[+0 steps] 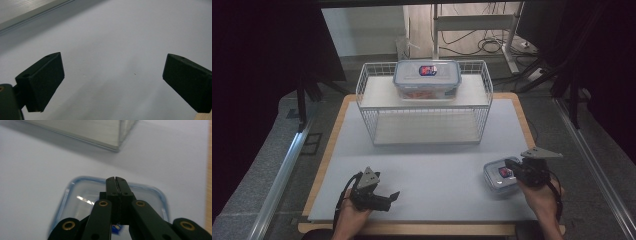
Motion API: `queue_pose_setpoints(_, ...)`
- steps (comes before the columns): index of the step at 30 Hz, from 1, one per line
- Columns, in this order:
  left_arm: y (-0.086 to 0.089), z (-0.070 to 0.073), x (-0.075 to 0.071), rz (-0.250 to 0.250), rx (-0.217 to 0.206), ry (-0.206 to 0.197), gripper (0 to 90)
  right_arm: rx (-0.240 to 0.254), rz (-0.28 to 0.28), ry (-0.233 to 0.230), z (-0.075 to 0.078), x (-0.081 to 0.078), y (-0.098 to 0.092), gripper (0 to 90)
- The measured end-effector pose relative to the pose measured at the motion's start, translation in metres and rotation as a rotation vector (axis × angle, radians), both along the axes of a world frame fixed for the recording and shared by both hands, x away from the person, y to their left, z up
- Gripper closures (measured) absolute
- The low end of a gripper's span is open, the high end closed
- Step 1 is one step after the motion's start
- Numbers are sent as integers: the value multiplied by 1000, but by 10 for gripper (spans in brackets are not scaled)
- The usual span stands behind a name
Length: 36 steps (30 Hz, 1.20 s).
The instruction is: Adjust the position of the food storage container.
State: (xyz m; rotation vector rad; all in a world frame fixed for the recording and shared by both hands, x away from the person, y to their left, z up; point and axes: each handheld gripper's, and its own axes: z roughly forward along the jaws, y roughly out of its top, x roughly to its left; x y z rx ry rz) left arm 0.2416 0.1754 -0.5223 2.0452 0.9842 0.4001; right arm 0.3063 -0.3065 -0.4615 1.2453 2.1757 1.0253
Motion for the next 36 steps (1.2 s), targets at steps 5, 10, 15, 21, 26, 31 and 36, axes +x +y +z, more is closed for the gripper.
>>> queue_pose_setpoints(5,0,0,0,-2,0,1,34,-5,-76,3,-3,-5,-21,900)
queue_pose_setpoints(10,-1,-1,0,-4,1,3,34,-24,-130,25,-8,-8,-34,900)
queue_pose_setpoints(15,-1,-1,0,-4,0,7,34,-35,-135,37,-10,-7,-36,900)
queue_pose_setpoints(21,0,-1,1,-5,-7,12,34,-63,-179,22,-9,-7,-40,899)
queue_pose_setpoints(26,-1,-2,1,-6,-7,14,35,-63,-195,40,-12,-5,-45,900)
queue_pose_setpoints(31,-1,-3,1,-8,-7,19,35,-69,-206,61,-13,-5,-45,900)
queue_pose_setpoints(36,-2,-4,2,-10,-7,26,36,-52,-169,106,-18,-3,-39,900)
